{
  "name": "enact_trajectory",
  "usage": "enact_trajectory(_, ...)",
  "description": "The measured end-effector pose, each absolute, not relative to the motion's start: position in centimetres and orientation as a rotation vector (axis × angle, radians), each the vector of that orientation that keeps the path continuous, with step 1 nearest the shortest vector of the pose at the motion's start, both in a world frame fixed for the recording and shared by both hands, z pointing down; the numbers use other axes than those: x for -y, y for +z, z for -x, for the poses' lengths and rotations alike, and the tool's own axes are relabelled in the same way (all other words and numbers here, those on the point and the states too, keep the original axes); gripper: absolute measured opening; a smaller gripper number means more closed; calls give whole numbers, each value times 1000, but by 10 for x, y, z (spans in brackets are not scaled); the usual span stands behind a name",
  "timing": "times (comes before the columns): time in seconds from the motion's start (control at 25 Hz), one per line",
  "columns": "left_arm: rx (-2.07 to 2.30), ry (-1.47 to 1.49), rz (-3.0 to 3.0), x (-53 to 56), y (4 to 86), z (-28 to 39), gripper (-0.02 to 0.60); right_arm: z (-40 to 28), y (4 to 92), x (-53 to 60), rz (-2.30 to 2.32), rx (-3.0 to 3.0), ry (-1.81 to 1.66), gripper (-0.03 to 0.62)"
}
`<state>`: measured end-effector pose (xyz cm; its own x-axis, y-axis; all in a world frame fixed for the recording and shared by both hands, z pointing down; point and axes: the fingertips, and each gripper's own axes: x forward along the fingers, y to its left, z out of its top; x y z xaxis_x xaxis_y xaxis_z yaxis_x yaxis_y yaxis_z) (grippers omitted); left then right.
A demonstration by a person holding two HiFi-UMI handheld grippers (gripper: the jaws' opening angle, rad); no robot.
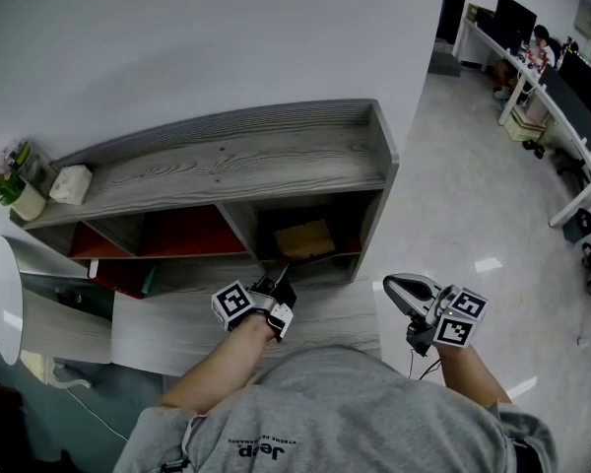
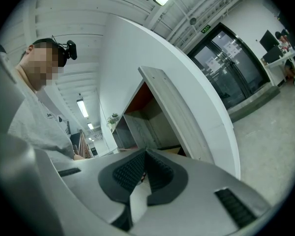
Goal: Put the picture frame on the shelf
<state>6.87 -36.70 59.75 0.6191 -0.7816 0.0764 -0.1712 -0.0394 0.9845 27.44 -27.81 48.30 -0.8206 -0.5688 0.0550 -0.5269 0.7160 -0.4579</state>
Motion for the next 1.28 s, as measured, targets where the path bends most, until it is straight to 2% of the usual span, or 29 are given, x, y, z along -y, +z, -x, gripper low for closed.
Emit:
enact_trajectory(0.48, 804, -638, -1472, 382, 578, -68, 92, -268, 483, 282, 900, -2829, -720, 17)
enact_trajectory(0.76, 796, -663, -1508, 395, 554, -67, 232, -263, 484, 283, 889, -2835, -725, 17)
enact_trajectory(0.96, 879, -500, -1738, 390, 554, -75, 317, -263, 482, 284, 892, -2835, -717, 17)
enact_trajectory(1.04, 932, -417, -1805, 387, 556, -78, 334, -264, 482, 284, 897, -2834, -716, 17)
enact_trajectory(1.28, 1142, -72, -2075, 382, 562, -87, 334, -263, 484, 284, 894, -2841, -714, 17)
